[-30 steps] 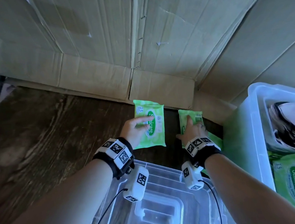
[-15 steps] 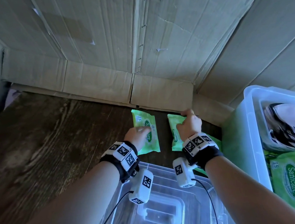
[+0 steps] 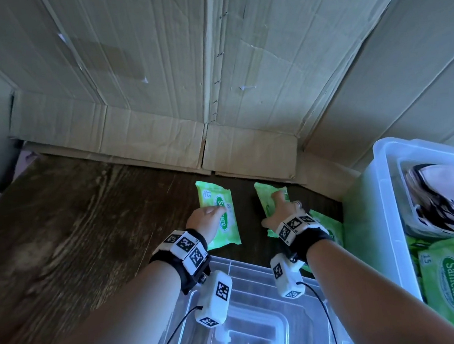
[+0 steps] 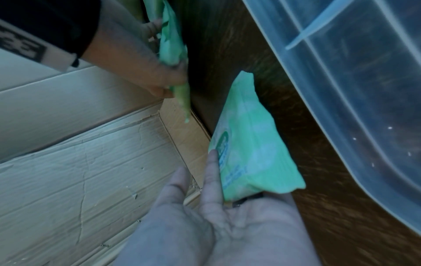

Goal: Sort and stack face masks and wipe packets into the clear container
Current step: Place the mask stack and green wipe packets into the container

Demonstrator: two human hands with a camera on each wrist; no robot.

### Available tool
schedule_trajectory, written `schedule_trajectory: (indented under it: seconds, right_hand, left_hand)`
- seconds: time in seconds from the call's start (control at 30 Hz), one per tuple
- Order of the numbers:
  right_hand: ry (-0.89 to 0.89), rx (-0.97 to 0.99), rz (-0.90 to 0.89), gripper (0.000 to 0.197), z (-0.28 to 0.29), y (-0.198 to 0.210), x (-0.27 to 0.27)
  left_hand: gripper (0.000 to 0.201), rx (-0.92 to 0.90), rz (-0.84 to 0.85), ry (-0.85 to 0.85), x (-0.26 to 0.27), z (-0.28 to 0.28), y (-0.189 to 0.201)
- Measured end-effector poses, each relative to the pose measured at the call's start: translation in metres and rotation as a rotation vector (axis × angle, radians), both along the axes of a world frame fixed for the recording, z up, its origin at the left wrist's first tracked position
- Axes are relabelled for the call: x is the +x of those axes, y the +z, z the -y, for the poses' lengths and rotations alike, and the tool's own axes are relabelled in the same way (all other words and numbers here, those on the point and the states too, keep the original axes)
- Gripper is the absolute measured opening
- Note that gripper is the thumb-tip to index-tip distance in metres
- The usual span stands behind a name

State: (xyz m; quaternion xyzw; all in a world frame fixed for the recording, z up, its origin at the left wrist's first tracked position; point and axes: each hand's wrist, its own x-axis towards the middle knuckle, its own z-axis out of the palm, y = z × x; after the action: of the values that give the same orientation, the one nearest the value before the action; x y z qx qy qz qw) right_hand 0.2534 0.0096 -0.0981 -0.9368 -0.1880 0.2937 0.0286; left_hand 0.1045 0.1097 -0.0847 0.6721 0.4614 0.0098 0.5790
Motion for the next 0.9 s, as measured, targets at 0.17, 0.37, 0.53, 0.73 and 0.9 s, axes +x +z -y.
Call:
schedule_trajectory:
  seconds: [0.17,0.37,0.53,0.73,0.9]
  right_hand:
    - [-0.254,0.729,-0.387,0.036,-0.016,0.018,-0.017]
    - [-0.323,0.94,-0.709,0.04,-0.015,0.021,-0.032]
    - [-0.097,0.209,0.185,0.047,0.022,0.01,-0.005]
    - [-0.285,-0.049,0.022,0.086,0.054,-0.021,0.012]
    - [-0.262,-0.112,0.062,0.109,0.054,-0.024,0.02]
  left_hand:
    - [0.036,-0.107,0.041,0.124,0.005,-0.008,0.002]
    - [0.044,-0.137,0.174,0.132,0.007,-0.003,0.008]
    - [0.014,-0.111,0.215,0.29,0.003,0.002,0.005]
    - [0.084,-0.098,0.304,0.324,0.002,0.0,0.002]
    - [0.107,-0.091,0.393,0.225,0.0,0.003,0.001]
